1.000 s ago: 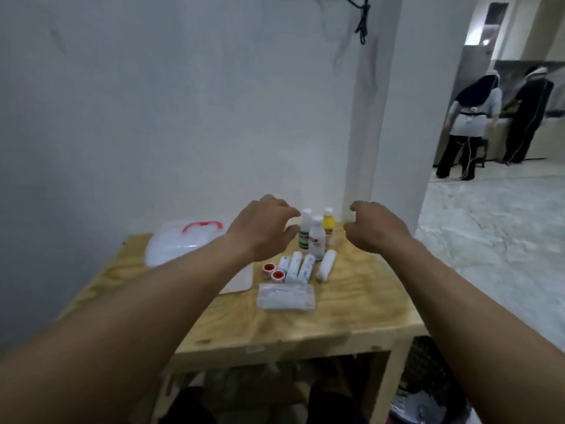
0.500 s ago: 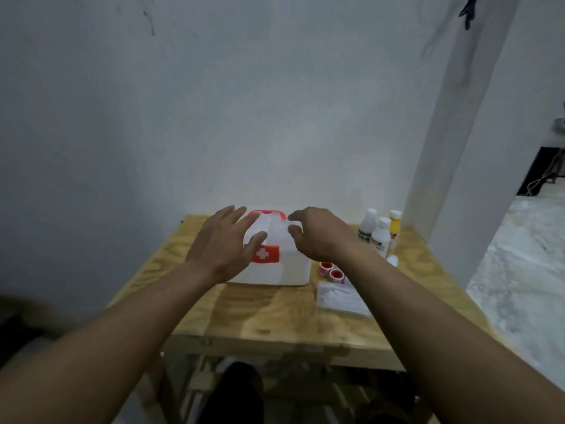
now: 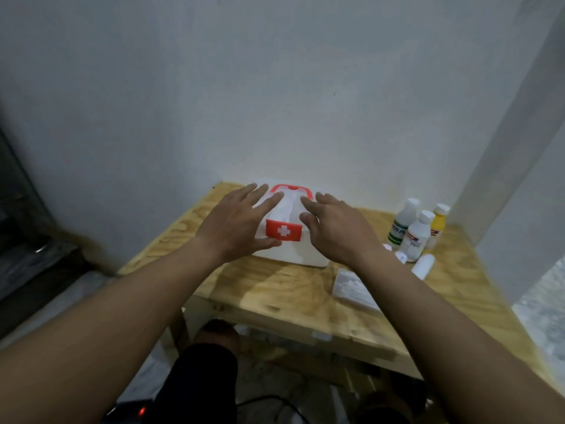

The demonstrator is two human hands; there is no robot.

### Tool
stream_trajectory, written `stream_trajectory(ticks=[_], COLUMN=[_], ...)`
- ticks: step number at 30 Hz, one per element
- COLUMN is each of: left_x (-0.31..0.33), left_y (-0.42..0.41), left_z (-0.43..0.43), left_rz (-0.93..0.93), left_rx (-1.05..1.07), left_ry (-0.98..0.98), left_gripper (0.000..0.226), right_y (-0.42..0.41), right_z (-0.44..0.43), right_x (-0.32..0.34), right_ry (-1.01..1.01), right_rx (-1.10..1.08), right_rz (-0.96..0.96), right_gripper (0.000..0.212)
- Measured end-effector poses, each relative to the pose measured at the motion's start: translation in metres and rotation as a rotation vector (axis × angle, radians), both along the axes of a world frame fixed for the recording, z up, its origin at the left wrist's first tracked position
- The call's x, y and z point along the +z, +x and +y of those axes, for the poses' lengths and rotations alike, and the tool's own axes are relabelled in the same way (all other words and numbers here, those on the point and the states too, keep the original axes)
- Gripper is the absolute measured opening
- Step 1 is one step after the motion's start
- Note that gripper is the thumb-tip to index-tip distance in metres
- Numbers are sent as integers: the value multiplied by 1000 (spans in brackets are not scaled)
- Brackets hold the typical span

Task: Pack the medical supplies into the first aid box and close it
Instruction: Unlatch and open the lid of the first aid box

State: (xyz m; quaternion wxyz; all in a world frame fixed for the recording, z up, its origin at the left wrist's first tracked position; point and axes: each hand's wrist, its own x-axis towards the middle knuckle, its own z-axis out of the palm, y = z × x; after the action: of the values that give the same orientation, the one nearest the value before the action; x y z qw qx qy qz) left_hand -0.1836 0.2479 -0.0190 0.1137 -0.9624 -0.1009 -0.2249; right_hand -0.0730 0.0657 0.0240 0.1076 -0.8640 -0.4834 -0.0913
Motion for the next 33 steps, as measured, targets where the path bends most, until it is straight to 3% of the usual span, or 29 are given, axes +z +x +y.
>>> stream_trajectory(ticks=[12,17,28,33], left_x=[26,29,18,15], left_y=[2,11,15,26], left_z=[0,7,15,8], left_rz=[226,301,118,197], left_rx=[-79,-107,-280,-265], left_ry=[409,446,518,524], left_gripper=[84,84,66,69], right_y=[4,1,0,1], right_z=[2,3,4,9], right_x=[-8,-4,0,3], right_ry=[55,47,41,-8], right_rx=[16,-21,-93,-124], right_rz=[81,114,131,88], right_gripper=[46,46,45,46])
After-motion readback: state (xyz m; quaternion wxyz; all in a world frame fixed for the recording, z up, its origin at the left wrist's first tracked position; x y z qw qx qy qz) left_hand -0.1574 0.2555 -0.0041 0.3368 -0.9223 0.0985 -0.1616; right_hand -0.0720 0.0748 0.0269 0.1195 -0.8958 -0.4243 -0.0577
